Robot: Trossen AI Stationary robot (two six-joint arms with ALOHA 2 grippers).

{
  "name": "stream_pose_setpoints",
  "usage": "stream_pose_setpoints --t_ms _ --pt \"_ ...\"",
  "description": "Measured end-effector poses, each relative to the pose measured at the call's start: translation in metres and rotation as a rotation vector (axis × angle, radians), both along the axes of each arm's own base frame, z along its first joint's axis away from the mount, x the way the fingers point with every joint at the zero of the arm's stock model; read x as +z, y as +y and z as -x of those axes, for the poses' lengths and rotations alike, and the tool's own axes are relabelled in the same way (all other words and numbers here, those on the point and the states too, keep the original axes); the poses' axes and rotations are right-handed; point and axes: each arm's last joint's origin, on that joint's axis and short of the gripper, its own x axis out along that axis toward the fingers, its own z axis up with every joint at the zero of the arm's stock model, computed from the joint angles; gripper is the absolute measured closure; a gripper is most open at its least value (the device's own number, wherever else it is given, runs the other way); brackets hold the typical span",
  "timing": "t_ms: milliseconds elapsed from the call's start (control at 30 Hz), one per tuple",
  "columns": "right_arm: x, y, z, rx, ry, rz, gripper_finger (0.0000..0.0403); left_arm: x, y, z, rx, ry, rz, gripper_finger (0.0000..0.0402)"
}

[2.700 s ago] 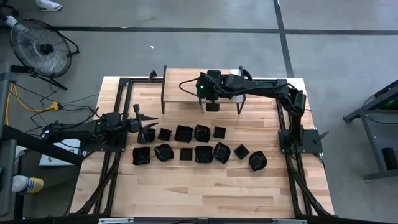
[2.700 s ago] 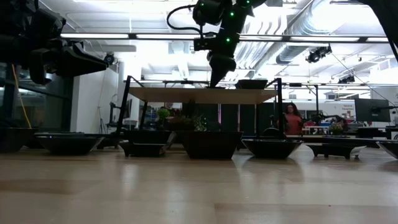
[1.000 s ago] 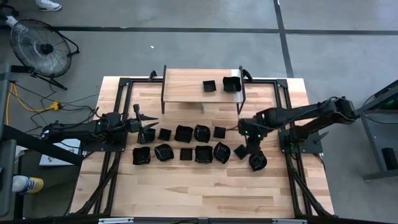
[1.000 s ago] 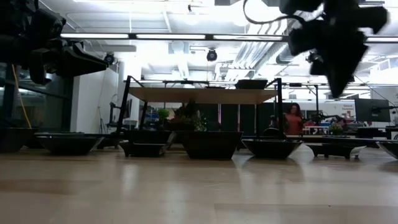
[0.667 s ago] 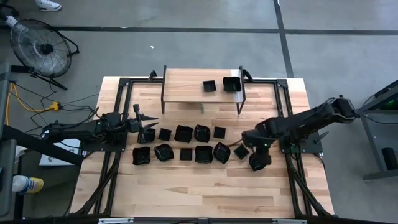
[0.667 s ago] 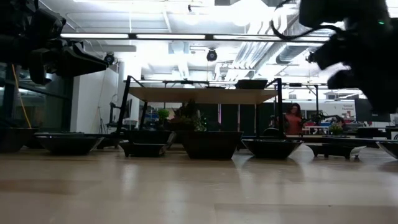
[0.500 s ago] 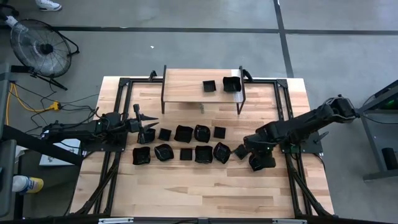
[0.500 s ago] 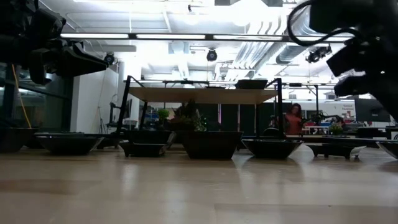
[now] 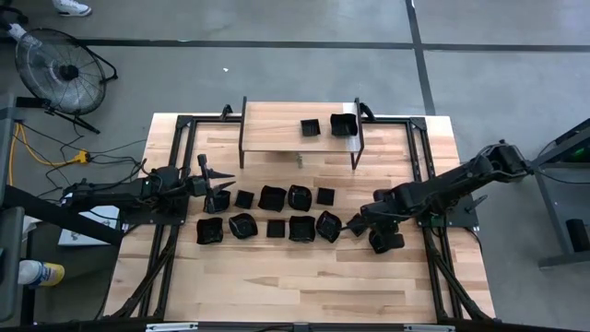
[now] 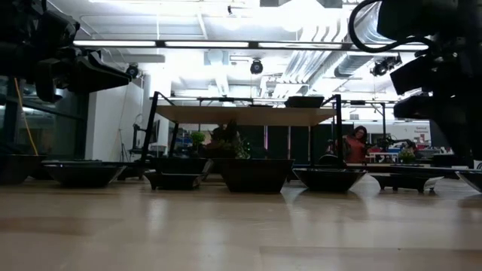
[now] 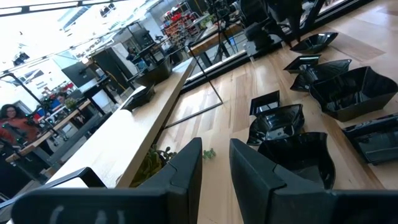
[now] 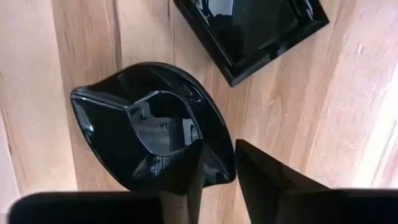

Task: Pick & Place Mini shaped plates
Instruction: Put the leaf shaped plate on the shelf

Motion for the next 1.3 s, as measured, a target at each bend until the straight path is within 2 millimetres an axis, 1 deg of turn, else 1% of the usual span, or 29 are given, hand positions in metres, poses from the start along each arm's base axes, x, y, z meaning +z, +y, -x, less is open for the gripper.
stream_pose_setpoints --t_ms 200,267,467,900,1300 --pt "-0.011 0.002 -0.006 0.006 0.035 0.001 0.0262 0.000 0.000 0.000 0.000 0.000 0.000 0.0323" --pt "-0.015 0.002 -0.008 0.008 0.054 0.007 0.0252 0.000 0.000 0.000 0.000 0.000 0.000 0.0323" --pt "-0.025 0.003 -0.011 0.006 0.093 0.019 0.0247 0.000 0.000 0.000 0.000 0.000 0.000 0.0323" --pt "-0.025 0.002 -0.010 0.018 0.107 0.028 0.0290 0.000 0.000 0.000 0.000 -0.001 0.000 0.0323" --pt "-0.025 0.002 -0.010 0.014 0.109 0.021 0.0364 0.000 0.000 0.000 0.000 -0.001 0.000 0.0323"
